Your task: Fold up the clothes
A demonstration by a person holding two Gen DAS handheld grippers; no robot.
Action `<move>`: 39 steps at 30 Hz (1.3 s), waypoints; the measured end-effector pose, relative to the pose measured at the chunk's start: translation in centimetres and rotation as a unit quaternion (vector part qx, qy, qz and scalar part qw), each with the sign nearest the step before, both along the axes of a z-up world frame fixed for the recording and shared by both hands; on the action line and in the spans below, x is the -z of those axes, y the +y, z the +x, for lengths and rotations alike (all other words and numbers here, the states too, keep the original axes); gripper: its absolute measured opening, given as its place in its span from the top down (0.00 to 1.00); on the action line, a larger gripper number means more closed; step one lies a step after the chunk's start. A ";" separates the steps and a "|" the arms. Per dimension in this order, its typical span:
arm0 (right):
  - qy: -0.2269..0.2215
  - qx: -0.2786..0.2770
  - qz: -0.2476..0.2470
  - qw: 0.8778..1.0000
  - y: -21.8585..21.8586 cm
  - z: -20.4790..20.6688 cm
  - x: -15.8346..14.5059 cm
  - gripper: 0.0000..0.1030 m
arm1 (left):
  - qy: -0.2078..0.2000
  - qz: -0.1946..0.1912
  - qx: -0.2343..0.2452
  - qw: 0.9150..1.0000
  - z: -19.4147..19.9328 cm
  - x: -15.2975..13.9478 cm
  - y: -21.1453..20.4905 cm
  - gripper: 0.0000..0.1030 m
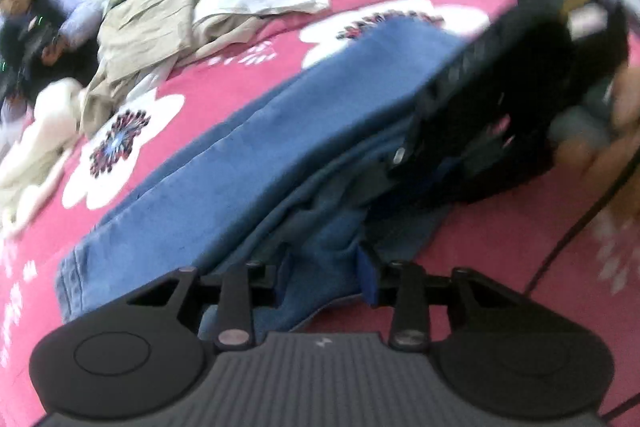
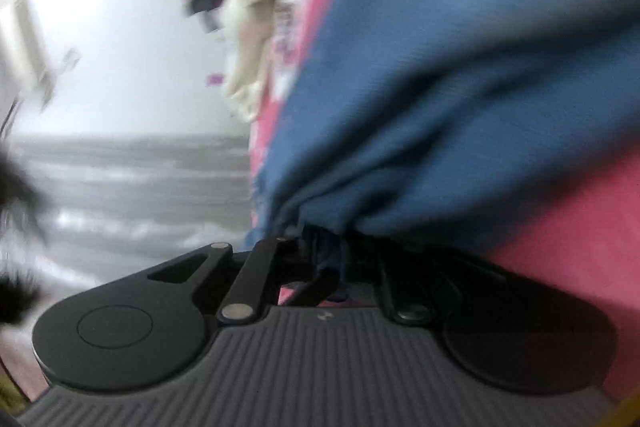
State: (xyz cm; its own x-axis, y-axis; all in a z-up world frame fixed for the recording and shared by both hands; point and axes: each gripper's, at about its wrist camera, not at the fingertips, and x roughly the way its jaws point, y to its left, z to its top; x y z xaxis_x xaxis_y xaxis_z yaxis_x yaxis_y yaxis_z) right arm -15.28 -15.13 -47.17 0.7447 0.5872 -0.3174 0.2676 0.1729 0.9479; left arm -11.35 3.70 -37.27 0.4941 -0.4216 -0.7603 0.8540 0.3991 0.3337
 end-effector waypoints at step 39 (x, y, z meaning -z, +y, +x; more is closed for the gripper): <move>-0.039 -0.122 -0.337 0.933 -0.8 -0.2 -11.7 0.95 | 0.036 -0.004 -0.044 0.998 -0.3 -0.6 0.8 0.60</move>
State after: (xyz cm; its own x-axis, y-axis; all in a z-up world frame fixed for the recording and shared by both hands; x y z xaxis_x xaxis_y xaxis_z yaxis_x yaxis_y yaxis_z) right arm -15.51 -15.94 -35.49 0.6508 0.4302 -0.6256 0.0762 0.7828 0.6176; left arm -11.67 4.53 -36.65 0.4747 -0.3847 -0.7916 0.8366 0.4767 0.2700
